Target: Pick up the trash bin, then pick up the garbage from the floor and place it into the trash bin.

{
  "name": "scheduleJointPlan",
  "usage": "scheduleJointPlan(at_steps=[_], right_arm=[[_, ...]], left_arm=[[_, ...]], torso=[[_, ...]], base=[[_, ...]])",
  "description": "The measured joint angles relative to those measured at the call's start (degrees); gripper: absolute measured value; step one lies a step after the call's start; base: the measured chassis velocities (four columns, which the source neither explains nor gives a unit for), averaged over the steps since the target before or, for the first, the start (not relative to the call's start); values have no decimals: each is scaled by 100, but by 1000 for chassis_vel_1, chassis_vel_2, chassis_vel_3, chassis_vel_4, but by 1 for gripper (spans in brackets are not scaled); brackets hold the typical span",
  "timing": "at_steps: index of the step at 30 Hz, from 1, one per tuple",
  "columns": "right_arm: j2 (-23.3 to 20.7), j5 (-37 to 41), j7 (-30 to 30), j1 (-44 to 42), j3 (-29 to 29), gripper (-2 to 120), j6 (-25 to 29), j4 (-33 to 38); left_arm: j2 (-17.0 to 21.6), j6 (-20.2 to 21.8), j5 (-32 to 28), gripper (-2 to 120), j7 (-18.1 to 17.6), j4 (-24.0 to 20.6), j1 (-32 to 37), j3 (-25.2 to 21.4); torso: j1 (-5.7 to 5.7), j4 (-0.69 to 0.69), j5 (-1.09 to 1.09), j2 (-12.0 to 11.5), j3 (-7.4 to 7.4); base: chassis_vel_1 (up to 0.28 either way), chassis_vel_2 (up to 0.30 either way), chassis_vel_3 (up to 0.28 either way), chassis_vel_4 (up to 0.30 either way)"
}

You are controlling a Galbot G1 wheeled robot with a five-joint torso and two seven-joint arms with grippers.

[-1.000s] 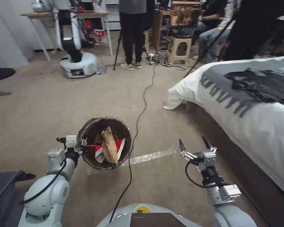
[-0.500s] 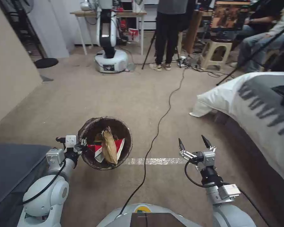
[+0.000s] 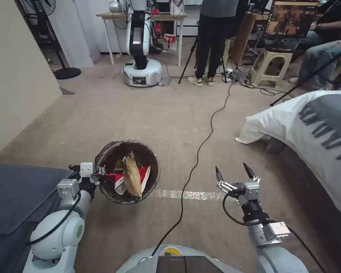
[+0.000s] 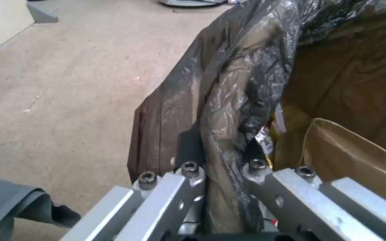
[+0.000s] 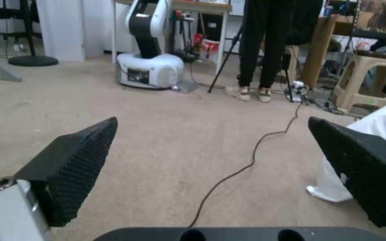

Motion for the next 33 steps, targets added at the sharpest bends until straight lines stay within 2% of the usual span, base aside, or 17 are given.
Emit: scheduleJointPlan(at_steps=[8, 15, 23, 31, 33], right_arm=[[41, -14, 1, -16, -5, 100, 4, 12], [66, -17, 4, -55, -12, 100, 39, 7], [76, -9, 10, -78, -15, 100, 92, -59], [83, 24, 15, -103, -18, 100, 140, -133], [83, 26, 15, -105, -18, 100, 141, -135]], left_arm=[[85, 326, -343, 3, -82, -186, 137, 94], [137, 649, -651, 3, -451, -318, 368, 138], [256, 664, -1033, 3, -914, -393, 656, 179], [226, 667, -1409, 3, -1508, -160, 752, 378], [220, 667, -1424, 3, -1526, -150, 759, 386]], torso=[[0, 0, 0, 0, 0], [0, 1, 0, 0, 0], [0, 0, 0, 0, 0], [0, 0, 0, 0, 0], [0, 0, 0, 0, 0]], base=[[0, 0, 0, 0], [0, 0, 0, 0], [0, 0, 0, 0], [0, 0, 0, 0], [0, 0, 0, 0]])
